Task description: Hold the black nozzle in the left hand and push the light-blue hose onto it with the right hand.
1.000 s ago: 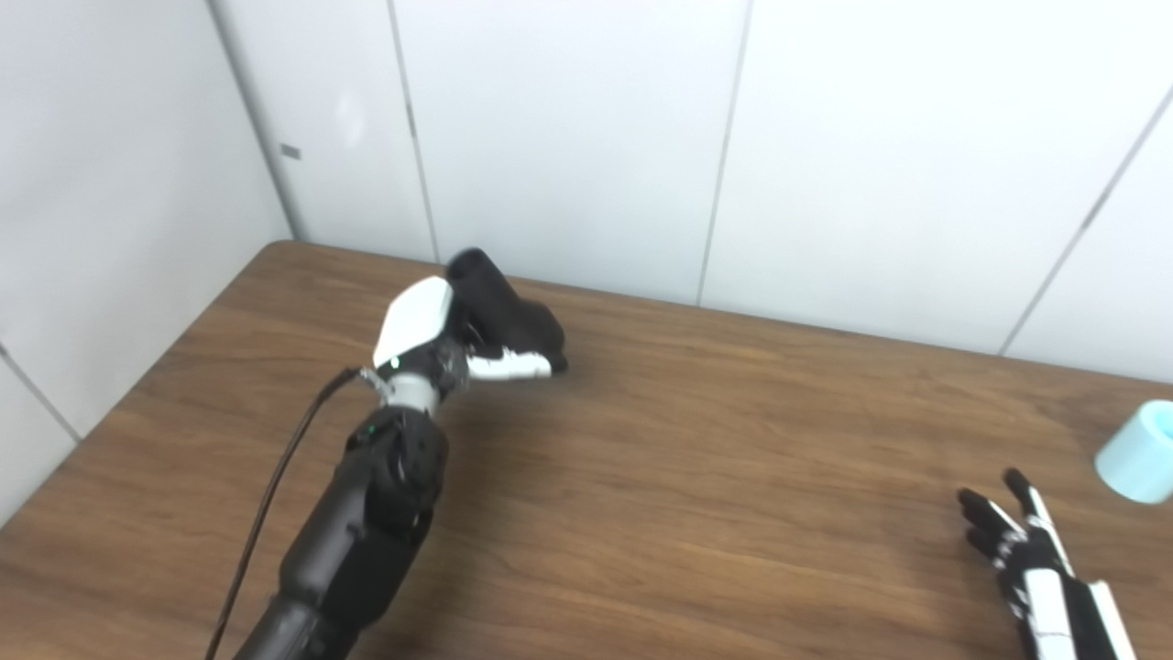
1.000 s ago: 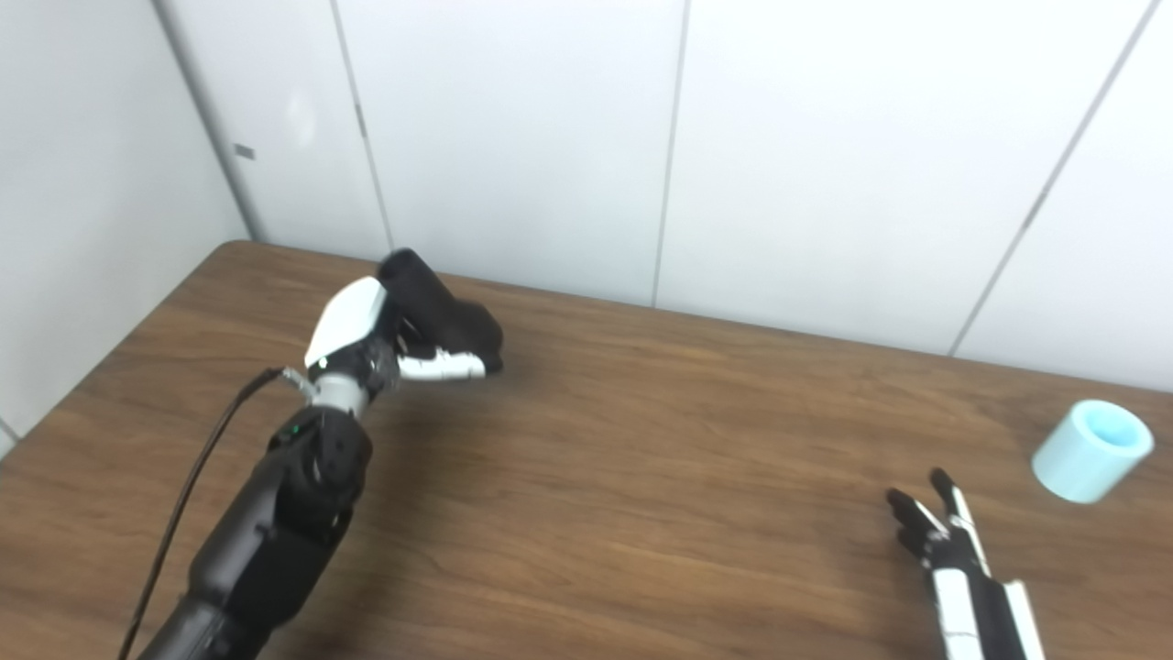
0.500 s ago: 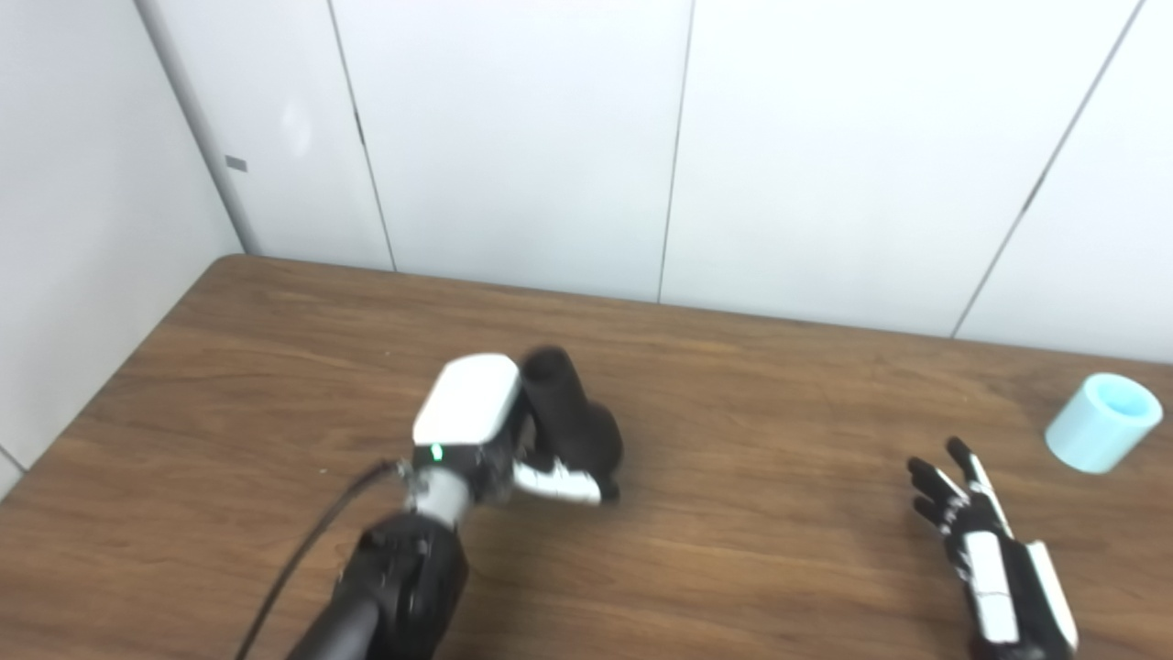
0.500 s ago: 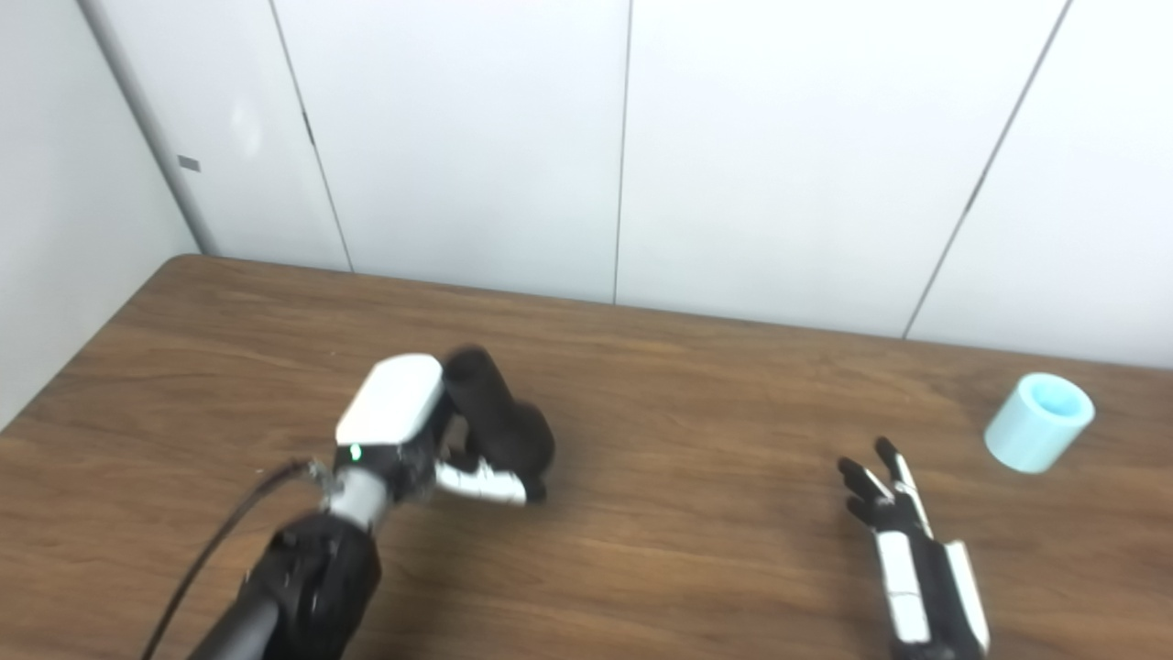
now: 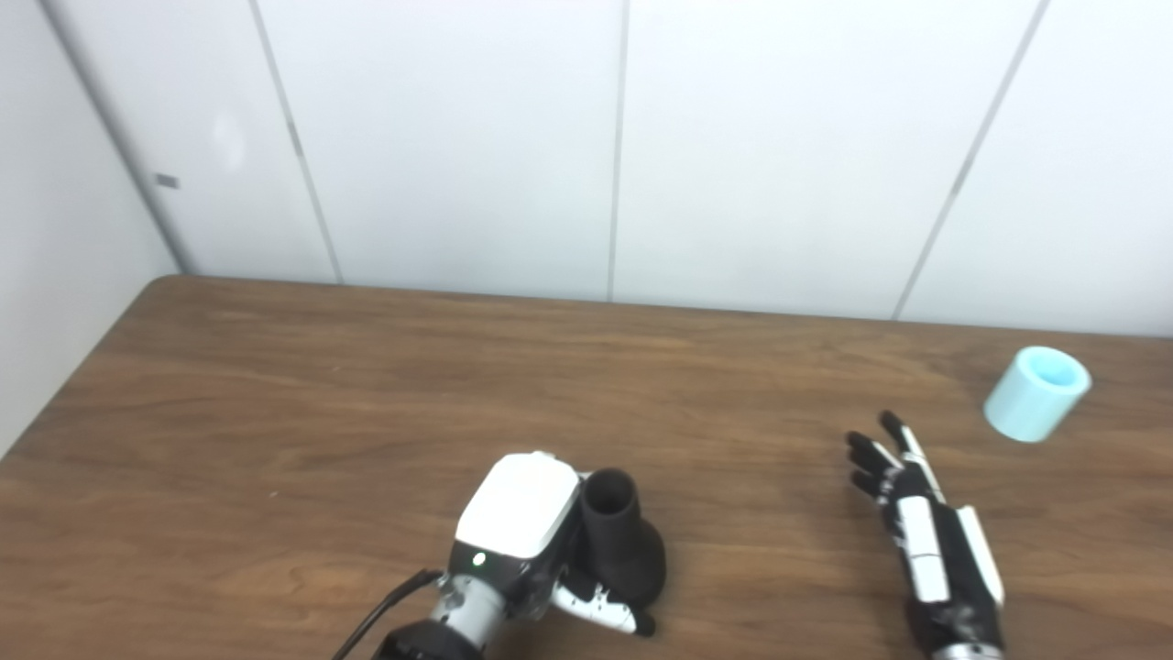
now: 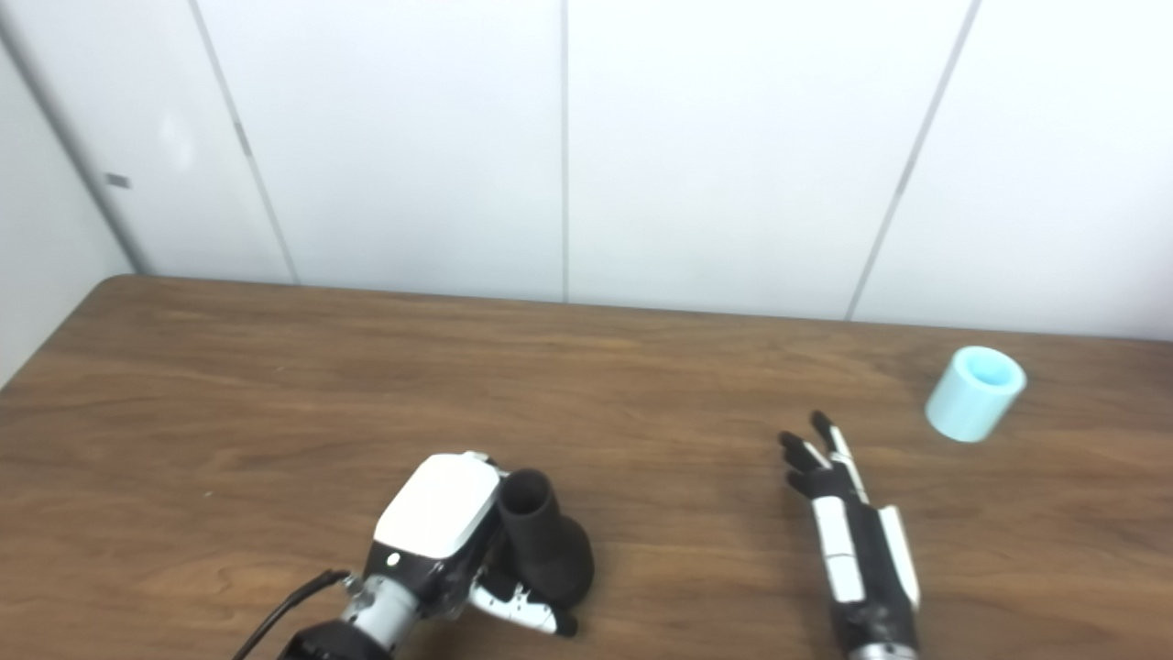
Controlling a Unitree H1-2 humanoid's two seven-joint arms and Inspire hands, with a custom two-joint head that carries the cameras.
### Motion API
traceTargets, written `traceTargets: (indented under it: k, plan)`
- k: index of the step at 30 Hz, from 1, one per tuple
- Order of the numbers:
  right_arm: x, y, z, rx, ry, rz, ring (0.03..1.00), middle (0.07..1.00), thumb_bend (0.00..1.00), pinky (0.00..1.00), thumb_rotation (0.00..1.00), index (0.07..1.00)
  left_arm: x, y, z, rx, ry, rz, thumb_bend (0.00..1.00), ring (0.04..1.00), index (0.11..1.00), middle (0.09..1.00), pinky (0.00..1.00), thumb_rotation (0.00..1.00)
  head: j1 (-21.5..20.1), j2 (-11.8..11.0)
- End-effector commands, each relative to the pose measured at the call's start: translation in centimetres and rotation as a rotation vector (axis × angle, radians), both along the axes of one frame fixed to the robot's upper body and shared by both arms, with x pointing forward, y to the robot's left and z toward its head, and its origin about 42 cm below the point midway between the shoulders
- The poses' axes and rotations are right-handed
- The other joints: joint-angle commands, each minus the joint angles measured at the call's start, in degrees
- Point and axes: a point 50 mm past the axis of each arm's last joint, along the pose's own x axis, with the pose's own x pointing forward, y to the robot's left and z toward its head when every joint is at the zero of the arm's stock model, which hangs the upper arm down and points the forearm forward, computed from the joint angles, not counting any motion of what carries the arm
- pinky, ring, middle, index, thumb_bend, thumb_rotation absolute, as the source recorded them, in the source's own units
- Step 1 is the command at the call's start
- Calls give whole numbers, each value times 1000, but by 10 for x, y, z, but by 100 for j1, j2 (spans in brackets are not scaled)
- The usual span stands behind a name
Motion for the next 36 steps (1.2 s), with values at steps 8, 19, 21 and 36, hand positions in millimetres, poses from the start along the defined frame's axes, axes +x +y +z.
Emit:
traceTargets:
  k: [8, 19, 21, 36]
  plan:
    - [9, -4, 21, 0, -80, -12, 882, 868, 508, 861, 980, 927, -13, -20, -18, -16, 70, -73, 524, 598, 504, 455, 795, 0, -163, 91]
    - [33, -51, 43, -191, -164, -115, 853, 831, 497, 800, 681, 859, -14, -21, -29, -55, 113, -65, 524, 613, 490, 480, 711, 0, -661, 66]
    - [40, -57, 58, -246, -199, -132, 826, 820, 527, 753, 606, 848, -14, -21, -30, -62, 113, -72, 524, 615, 490, 483, 705, 0, -760, 76]
    - [81, -105, 160, -729, -209, -243, 777, 789, 651, 691, 230, 778, -13, -5, -28, -73, 108, -83, 525, 609, 498, 463, 690, 0, -1602, 123]
